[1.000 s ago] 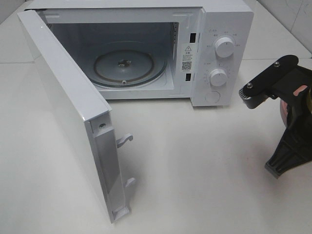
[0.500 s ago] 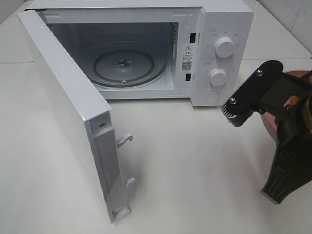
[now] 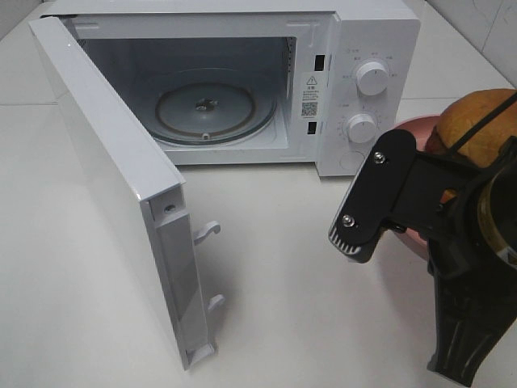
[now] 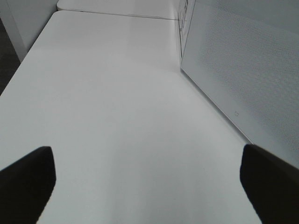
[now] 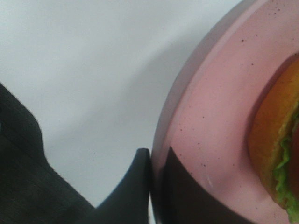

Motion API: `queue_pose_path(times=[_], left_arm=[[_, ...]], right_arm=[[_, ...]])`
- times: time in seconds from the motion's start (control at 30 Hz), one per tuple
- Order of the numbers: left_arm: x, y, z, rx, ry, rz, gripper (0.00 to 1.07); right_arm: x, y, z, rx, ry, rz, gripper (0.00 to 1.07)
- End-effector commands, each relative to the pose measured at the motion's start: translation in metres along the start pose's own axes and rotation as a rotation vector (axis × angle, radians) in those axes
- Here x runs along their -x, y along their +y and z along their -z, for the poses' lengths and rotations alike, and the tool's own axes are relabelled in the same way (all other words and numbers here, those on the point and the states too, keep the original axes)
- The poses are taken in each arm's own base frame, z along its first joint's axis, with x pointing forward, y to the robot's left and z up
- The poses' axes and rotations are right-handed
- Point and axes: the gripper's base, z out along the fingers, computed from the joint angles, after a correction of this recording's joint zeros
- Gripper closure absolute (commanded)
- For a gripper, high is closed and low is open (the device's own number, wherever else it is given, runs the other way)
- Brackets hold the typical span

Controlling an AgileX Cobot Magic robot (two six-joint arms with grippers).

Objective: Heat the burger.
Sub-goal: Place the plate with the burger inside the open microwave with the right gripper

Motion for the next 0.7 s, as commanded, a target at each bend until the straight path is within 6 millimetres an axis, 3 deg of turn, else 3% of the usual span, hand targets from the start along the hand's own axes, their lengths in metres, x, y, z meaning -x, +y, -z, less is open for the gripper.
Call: queue_pose_path(times=[0.03,0.7], left_arm=[[0.000,0.000,0.001,-0.003,-0.022,0.004,0.07],[0.000,0.000,0.001,-0.003,-0.022,0.004,0.07]], right_arm=[[0.003,-0.004,0.003,-0.045,-0.051,0.092,1.07],[0.019,0.001,0.004,-0.063,-0.220,0.616,1.07]])
